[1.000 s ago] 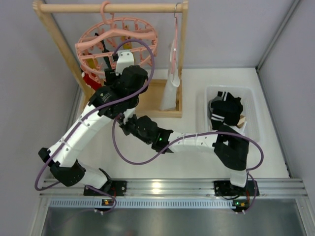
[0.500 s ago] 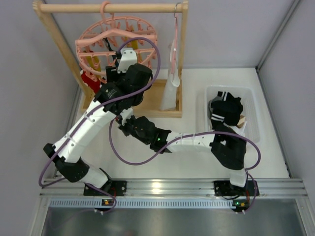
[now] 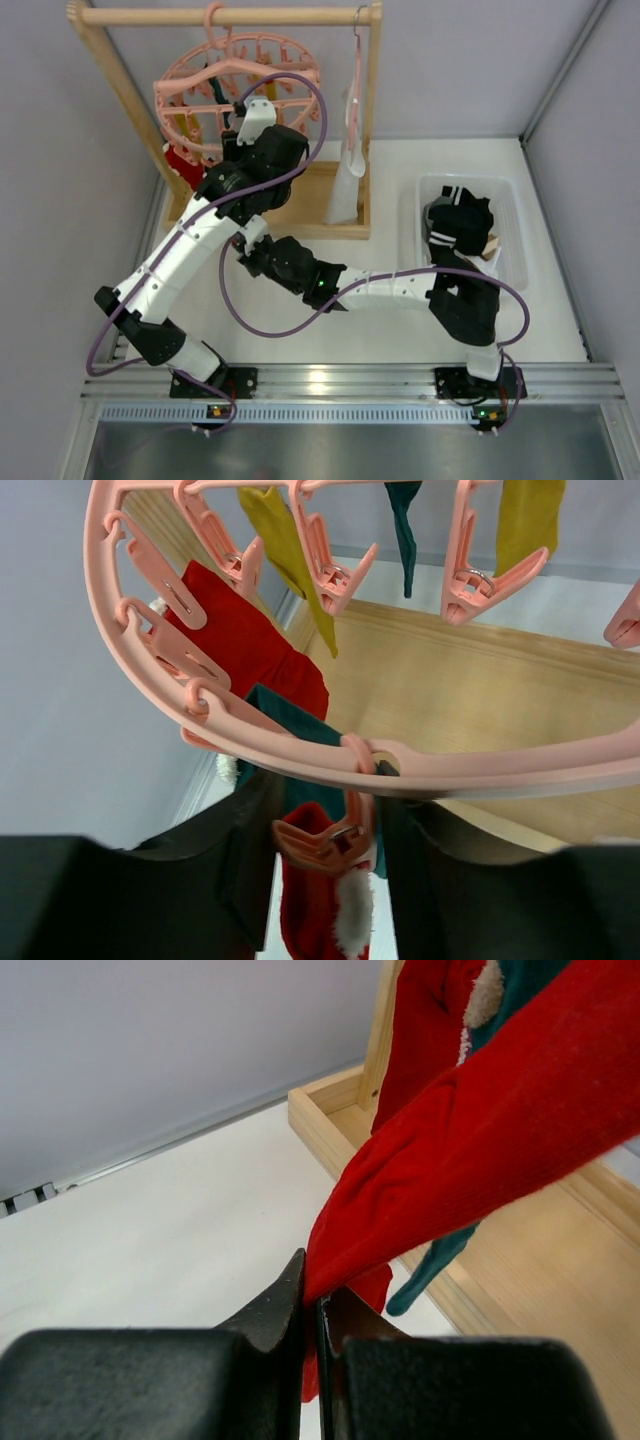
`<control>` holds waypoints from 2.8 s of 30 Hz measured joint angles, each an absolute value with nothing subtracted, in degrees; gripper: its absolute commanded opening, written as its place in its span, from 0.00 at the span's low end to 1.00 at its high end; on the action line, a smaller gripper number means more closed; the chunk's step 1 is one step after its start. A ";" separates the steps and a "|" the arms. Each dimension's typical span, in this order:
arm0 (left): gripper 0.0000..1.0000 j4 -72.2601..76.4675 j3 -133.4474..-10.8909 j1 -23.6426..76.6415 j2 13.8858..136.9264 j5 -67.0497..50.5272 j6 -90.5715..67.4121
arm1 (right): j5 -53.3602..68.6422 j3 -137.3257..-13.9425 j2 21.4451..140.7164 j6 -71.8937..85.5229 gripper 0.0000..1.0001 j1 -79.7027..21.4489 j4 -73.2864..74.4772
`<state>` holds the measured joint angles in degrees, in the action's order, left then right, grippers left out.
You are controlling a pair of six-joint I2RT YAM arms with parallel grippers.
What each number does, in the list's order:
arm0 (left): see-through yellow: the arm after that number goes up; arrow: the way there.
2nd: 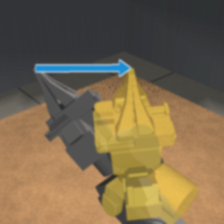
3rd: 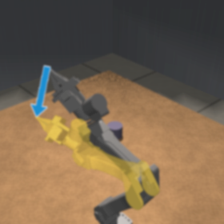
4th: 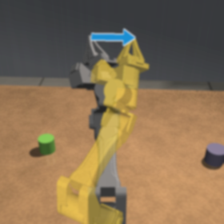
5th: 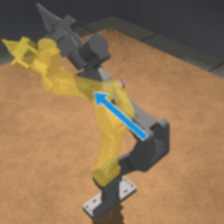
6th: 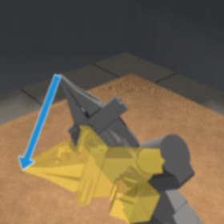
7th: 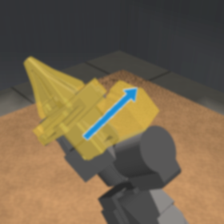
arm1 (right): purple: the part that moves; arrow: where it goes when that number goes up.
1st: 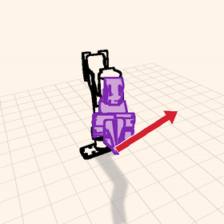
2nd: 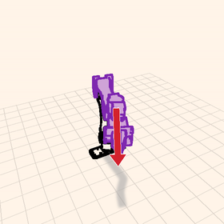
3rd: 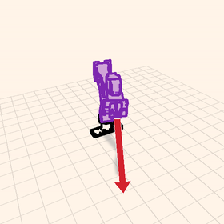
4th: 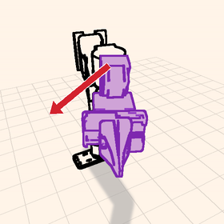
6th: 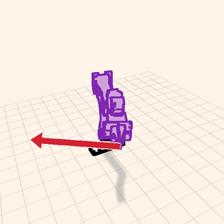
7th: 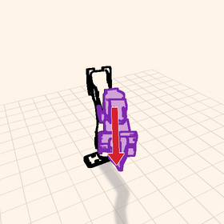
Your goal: Remove the socks clipped to the hanger
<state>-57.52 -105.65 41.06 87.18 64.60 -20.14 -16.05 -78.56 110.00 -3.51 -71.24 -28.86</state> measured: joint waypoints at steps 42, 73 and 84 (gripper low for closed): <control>0.98 -57.21 -103.59 39.83 69.41 36.40 -24.32 | -36.91 -39.62 45.67 11.64 0.00 -49.78 6.44; 0.98 -51.31 -66.26 39.79 34.92 46.04 -28.08 | 0.58 -54.19 63.42 14.17 1.00 -26.46 4.78; 0.98 -45.89 -56.73 39.79 30.22 52.29 -30.65 | -5.06 -54.35 85.30 15.18 1.00 -56.36 -19.90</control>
<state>-45.89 -56.73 39.79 30.22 52.29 -30.65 -5.06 -54.35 85.30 15.18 -56.36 -19.90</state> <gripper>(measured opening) 0.984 0.993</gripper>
